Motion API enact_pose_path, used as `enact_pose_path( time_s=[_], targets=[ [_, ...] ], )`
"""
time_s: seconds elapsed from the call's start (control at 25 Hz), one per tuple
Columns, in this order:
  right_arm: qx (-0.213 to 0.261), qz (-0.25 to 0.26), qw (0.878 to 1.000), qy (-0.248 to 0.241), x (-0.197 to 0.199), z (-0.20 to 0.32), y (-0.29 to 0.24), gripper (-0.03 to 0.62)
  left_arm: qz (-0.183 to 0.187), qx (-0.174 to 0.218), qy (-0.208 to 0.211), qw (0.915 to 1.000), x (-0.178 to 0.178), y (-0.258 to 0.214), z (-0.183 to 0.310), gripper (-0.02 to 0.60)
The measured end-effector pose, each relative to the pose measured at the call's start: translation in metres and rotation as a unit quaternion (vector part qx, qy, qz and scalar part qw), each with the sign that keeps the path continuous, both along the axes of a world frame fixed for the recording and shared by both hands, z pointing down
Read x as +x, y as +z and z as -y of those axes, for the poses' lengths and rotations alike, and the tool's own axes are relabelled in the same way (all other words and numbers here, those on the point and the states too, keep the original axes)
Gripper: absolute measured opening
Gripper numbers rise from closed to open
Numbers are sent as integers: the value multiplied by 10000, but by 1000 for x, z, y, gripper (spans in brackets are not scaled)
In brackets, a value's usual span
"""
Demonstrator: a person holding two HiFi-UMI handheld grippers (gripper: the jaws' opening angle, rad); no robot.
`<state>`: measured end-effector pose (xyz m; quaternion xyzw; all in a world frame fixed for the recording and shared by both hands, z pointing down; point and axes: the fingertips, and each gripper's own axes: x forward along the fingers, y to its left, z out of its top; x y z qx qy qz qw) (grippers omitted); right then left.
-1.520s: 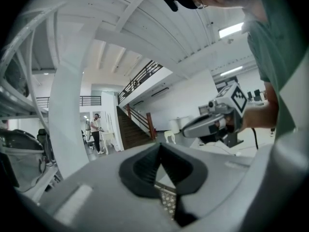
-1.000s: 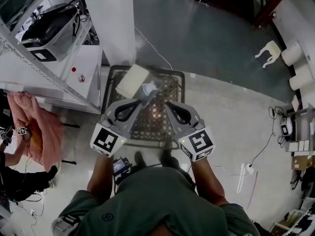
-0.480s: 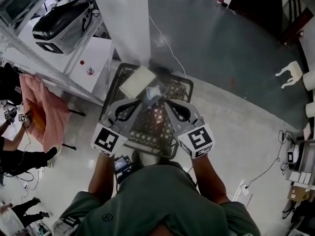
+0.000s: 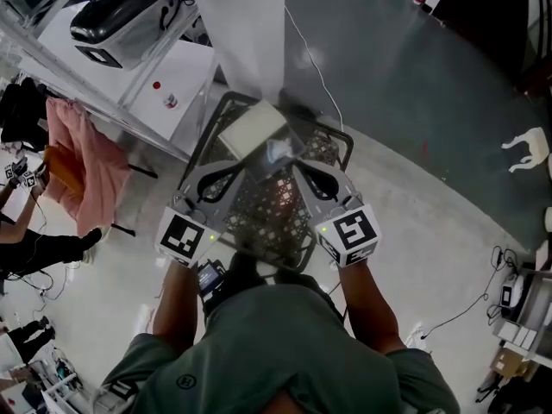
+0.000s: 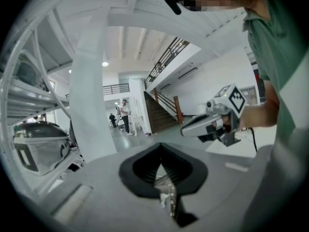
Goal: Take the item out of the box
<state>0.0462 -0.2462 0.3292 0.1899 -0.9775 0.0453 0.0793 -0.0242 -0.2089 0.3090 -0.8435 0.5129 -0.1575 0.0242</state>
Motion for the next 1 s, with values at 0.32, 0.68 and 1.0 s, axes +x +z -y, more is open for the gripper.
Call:
enact_pose_path(
  time_s=[0.32, 0.68, 1.0],
  targets=[
    [-212, -326, 9987, 322, -25, 27, 27, 6, -224, -185, 323, 9991, -28, 32, 36, 2],
    [-531, -606, 9948, 628, -47, 56, 67, 6, -455, -370, 602, 9965, -51, 68, 75, 2],
    [-735, -789, 9920, 660, -66, 84, 103, 6, -522, -642, 588, 9948, -78, 98, 104, 2]
  ],
)
